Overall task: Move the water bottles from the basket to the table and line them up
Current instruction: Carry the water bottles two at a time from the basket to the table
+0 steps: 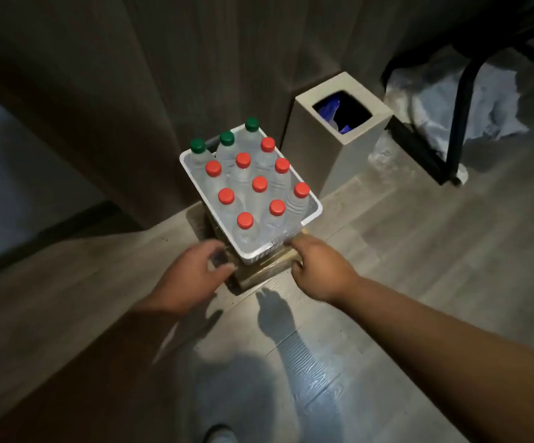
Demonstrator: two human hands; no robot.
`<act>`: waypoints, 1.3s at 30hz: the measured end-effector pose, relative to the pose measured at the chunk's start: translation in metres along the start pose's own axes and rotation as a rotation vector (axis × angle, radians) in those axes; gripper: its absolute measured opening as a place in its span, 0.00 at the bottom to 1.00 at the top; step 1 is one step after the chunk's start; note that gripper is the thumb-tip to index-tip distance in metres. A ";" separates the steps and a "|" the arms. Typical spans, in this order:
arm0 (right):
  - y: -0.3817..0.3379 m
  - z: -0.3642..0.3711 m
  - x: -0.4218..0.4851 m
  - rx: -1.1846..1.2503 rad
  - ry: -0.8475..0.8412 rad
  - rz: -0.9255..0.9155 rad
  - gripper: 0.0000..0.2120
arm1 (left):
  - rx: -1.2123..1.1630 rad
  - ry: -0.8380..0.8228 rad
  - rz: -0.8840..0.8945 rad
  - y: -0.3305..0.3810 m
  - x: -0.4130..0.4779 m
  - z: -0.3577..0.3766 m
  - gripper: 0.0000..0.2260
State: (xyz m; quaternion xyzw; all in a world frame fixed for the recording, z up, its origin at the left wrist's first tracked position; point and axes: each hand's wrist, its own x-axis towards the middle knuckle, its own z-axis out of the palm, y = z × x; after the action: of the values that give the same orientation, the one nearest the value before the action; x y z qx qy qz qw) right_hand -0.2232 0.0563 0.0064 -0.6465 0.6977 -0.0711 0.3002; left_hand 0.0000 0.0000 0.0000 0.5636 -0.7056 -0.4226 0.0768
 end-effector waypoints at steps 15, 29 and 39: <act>0.016 0.029 0.110 0.193 0.273 0.245 0.09 | 0.085 0.043 0.097 -0.008 0.099 0.034 0.11; -0.047 -0.112 0.004 0.315 0.242 0.263 0.11 | -0.063 0.212 0.081 0.113 0.007 -0.053 0.08; -0.094 -0.261 -0.187 0.582 0.222 0.402 0.15 | -0.258 0.177 -0.016 0.268 -0.162 -0.122 0.12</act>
State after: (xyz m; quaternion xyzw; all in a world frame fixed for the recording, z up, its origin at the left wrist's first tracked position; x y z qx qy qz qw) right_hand -0.2793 0.1434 0.3248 -0.3727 0.7897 -0.2760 0.4017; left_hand -0.0669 0.0792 0.3193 0.5899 -0.6314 -0.4589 0.2070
